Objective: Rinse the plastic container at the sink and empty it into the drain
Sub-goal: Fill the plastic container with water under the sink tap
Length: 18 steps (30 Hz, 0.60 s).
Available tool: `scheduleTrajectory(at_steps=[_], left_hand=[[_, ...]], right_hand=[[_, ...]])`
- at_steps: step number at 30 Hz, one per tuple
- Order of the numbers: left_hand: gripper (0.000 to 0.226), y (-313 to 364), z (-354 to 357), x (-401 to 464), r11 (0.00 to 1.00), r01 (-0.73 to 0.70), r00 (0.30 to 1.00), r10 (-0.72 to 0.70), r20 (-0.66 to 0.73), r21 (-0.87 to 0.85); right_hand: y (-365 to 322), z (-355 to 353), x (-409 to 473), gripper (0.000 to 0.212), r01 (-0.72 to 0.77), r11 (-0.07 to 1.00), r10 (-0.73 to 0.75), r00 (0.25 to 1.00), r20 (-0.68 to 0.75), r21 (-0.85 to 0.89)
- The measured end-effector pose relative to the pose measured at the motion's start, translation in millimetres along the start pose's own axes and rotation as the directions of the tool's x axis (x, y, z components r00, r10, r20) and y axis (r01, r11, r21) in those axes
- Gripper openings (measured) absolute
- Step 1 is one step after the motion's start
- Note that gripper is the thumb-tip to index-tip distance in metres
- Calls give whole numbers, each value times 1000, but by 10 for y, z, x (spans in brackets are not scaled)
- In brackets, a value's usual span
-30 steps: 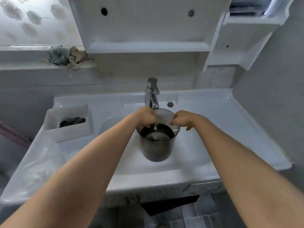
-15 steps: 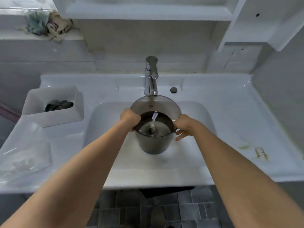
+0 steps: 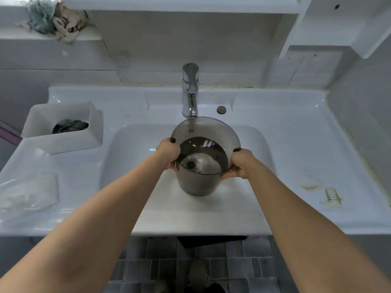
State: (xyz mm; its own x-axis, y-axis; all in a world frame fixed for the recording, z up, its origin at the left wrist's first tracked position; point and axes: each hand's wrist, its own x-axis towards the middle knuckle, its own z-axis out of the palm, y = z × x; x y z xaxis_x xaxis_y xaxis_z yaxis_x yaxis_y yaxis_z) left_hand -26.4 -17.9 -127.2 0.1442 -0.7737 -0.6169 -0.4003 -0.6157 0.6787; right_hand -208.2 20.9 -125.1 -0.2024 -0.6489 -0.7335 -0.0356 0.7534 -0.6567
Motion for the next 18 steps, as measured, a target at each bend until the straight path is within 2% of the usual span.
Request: scheduleTrajectory(at_steps=[6, 9, 13, 18], left_hand=[[53, 64, 136, -210, 998, -30, 998, 27, 50, 49], [30, 114, 182, -318, 992, -63, 996, 55, 70, 107], [18, 172, 166, -469, 981, -116, 989, 100, 108, 156], [24, 201, -30, -795, 973, -186, 975, 165, 151, 136]], right_hand=[[20, -244, -237, 26, 4, 999, -5, 999, -42, -40], [-10, -367, -406, 23, 12, 998, -13, 1000, -25, -63], [-56, -458, -609, 37, 40, 986, -48, 998, -44, -162], [-145, -444, -1035, 33, 88, 969, -103, 993, -55, -230]])
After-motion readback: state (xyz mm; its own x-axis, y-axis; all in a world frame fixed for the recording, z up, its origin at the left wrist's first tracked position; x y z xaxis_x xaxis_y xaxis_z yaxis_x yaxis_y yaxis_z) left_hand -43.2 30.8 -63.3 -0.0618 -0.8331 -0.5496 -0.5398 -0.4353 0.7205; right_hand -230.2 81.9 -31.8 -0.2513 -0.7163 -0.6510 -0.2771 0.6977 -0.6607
